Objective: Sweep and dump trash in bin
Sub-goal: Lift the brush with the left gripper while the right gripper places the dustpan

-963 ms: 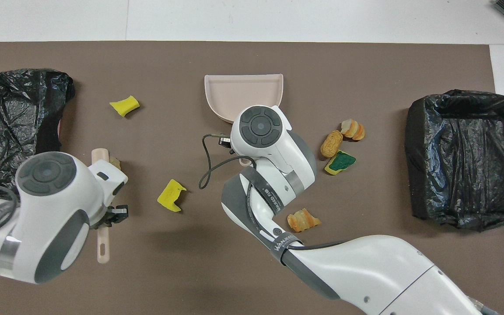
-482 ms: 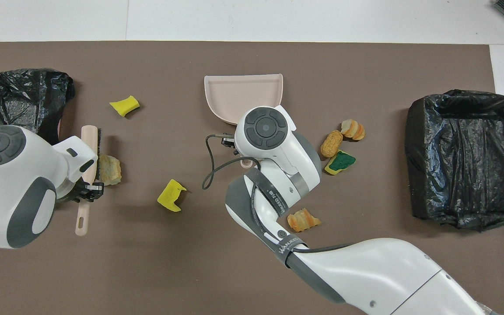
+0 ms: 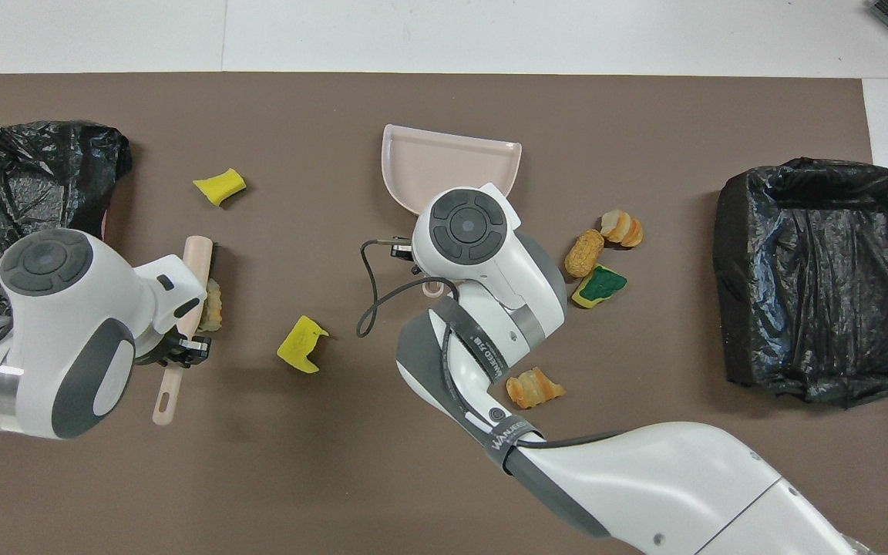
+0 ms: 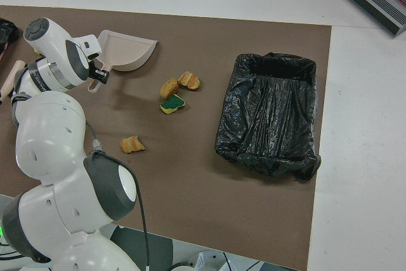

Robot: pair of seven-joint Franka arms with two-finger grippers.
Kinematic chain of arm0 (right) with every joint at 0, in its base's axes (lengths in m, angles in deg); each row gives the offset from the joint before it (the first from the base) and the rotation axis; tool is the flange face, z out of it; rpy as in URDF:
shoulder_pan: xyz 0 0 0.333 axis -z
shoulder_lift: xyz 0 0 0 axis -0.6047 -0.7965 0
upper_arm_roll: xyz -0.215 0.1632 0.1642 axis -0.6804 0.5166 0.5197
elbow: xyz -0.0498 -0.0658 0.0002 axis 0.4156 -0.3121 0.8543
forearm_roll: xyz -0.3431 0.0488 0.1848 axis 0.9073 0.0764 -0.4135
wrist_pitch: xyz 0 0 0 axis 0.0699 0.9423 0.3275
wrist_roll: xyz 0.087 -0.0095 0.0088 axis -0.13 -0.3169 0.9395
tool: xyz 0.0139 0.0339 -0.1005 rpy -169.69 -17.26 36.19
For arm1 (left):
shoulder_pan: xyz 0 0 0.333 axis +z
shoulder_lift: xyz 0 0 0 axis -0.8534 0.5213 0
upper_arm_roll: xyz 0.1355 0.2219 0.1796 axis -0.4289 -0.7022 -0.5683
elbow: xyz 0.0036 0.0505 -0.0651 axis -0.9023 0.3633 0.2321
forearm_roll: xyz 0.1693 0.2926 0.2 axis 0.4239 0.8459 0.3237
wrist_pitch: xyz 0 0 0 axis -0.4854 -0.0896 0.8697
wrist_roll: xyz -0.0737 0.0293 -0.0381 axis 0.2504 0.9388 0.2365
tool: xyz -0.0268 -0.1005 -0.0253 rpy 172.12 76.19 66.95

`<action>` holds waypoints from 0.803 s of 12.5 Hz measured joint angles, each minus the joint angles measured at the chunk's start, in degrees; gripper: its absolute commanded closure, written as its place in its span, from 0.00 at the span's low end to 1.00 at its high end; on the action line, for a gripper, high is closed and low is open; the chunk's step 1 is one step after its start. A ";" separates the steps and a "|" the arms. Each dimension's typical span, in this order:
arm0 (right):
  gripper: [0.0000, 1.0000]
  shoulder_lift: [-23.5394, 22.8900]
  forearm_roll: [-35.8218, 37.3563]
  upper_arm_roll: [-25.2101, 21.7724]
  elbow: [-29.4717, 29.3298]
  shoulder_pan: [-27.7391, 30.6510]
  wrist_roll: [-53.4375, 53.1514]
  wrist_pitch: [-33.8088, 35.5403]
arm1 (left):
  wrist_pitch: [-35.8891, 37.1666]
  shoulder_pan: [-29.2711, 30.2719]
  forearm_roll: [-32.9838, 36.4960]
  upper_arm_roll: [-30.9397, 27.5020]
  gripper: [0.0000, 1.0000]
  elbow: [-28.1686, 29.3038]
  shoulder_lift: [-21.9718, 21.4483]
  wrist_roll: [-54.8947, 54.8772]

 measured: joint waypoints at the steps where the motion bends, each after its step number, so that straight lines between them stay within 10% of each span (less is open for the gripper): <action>1: 1.00 0.31 0.00 -0.01 -0.01 0.11 0.65 0.51 | 0.28 -0.70 -3.41 0.11 1.00 0.00 -0.02 -1.30; 10: 1.00 9.90 -1.61 0.02 0.23 5.87 43.25 21.72 | 9.51 -3.53 -5.01 -1.01 1.00 -13.01 2.05 -10.60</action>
